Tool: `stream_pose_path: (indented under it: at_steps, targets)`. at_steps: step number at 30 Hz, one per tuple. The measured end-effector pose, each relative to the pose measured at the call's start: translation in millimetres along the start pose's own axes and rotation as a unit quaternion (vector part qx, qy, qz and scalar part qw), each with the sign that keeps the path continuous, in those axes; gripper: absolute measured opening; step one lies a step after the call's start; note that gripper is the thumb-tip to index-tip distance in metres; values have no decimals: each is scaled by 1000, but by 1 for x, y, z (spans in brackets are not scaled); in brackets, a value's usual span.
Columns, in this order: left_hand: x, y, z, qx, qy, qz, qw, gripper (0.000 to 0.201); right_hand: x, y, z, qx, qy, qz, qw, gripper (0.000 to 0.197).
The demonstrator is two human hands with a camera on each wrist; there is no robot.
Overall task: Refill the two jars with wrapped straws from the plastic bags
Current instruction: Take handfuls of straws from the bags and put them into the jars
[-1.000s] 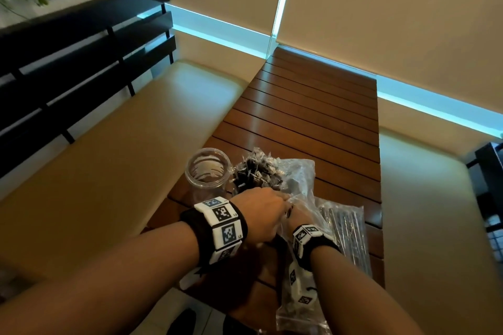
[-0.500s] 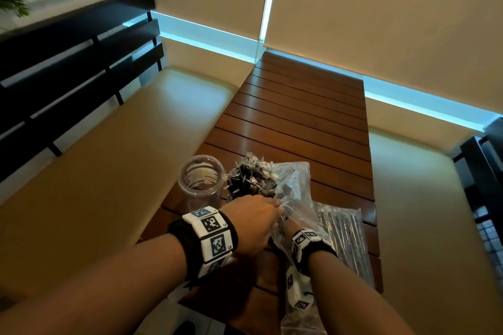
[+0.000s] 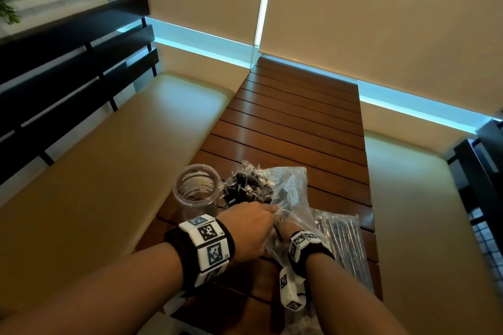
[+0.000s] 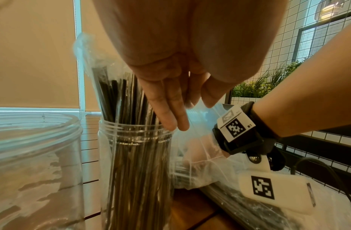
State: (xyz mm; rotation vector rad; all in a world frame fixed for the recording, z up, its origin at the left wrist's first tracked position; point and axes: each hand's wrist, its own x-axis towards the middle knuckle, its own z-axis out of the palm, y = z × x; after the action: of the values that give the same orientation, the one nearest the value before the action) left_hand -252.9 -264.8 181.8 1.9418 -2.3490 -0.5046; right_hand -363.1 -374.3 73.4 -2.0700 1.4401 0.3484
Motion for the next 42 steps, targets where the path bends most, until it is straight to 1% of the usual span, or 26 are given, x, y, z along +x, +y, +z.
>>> stream_pose_path:
  at_steps: [1, 2, 4, 6, 9, 13, 16, 19, 22, 25, 28, 30, 32, 34, 35, 37, 38, 39, 40, 41, 42]
  targets:
    - [1, 0, 0, -1, 0, 0, 1000, 47, -8, -5, -11, 1, -53, -14, 998, 40]
    - [2, -1, -1, 0, 3, -1, 1000, 47, -12, -7, -23, -29, -77, -10, 997, 40]
    - [5, -1, -1, 2, 15, -7, 1000, 46, -13, -8, -28, -79, -60, -3, 995, 39]
    - [10, -2, 0, -1, 20, -17, 1000, 43, -16, -10, -33, -96, -43, -1, 994, 37]
    - [19, -5, 5, -5, 13, -30, 999, 42, -26, -7, -47, -106, 28, -19, 994, 33]
    - [29, -4, 9, -30, 33, -34, 998, 37, -59, -12, -74, -215, 84, -21, 973, 26]
    - [37, 1, 7, -35, 28, -32, 998, 33, -84, -14, -96, -256, 90, -17, 962, 20]
    - [43, 6, 4, -33, 13, -38, 999, 27, -112, -12, -122, -290, 98, -2, 952, 21]
    - [47, 5, 5, -35, 11, -43, 998, 33, -137, -9, -148, -314, 109, 18, 943, 19]
    - [51, 2, 5, -37, 13, -56, 998, 29, -161, -9, -175, -334, 113, 41, 935, 21]
    - [54, 0, 1, -30, 11, -67, 997, 26, -188, -13, -204, -358, 133, 48, 923, 22]
    - [55, 2, -2, -18, 2, -70, 997, 24, -204, -15, -223, -371, 153, 56, 914, 19]
    - [54, 5, -6, -2, -8, -65, 998, 24, -219, -17, -241, -365, 173, 65, 913, 16]
    - [53, 8, -11, 4, -2, -55, 998, 32, -225, -20, -254, -336, 209, 64, 916, 14]
    - [52, 11, -14, -1, 10, -50, 999, 35, -223, -20, -255, -309, 232, 61, 920, 12]
    - [51, 16, -21, -34, 59, -40, 997, 35, -211, -21, -245, -223, 274, 52, 934, 11]
    - [50, 19, -26, -81, 92, -43, 992, 38, -200, -20, -234, -163, 286, 43, 943, 12]
    - [48, 22, -34, -149, 124, -46, 980, 44, -188, -18, -221, -98, 297, 33, 949, 10]
    - [47, 23, -42, -220, 149, -46, 963, 50, -177, -16, -206, -39, 303, 22, 952, 5]
    - [45, 24, -53, -289, 163, -45, 942, 54, -166, -15, -190, 7, 303, 6, 953, 6]
    - [44, 22, -63, -353, 172, -45, 919, 55, -156, -16, -175, 38, 299, -14, 953, 13]
